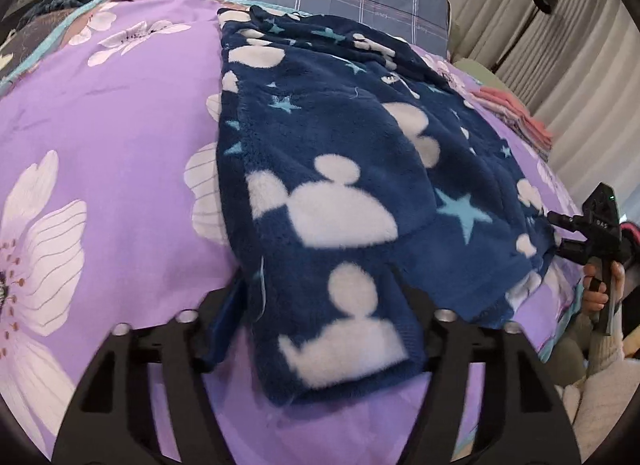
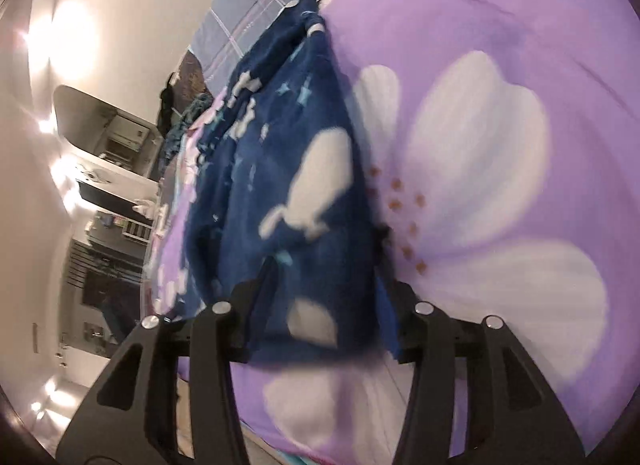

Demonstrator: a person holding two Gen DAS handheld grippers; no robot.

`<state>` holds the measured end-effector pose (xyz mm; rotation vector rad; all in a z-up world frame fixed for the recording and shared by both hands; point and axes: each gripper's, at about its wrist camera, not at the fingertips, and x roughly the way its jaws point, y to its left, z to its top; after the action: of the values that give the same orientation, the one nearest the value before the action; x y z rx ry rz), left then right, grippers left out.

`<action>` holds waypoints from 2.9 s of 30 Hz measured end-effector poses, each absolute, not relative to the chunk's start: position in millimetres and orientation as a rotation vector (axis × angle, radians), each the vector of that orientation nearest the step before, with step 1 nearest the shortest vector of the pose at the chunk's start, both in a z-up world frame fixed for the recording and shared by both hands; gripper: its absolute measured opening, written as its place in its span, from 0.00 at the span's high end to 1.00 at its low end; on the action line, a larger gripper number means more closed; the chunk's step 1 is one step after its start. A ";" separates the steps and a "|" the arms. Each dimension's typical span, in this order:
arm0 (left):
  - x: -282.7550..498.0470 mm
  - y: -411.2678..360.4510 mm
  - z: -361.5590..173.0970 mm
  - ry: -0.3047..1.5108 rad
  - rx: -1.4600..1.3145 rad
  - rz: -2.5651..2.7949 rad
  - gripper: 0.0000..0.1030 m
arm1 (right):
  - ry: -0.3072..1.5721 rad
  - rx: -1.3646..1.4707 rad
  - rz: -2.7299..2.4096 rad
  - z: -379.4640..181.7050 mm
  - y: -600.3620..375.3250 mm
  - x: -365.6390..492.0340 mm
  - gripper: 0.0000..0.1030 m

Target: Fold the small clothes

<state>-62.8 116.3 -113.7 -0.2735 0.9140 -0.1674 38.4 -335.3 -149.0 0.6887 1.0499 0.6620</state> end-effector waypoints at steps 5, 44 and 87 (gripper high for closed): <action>-60.0 108.0 -115.9 0.908 -0.230 -0.165 0.17 | 1.056 0.634 0.683 -150.1 -323.4 34.2 0.54; -104.7 146.5 14.0 0.567 -0.364 -0.171 0.89 | 0.627 0.641 0.726 -29.5 -350.3 -3.1 0.87; 106.2 192.3 -38.9 0.687 -0.101 -0.001 0.26 | 0.673 -0.215 0.441 -73.8 -239.8 202.2 0.33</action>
<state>106.2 192.3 -38.9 -0.1010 0.6865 -0.0010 202.2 -239.8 -73.8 -0.2153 0.6728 0.4406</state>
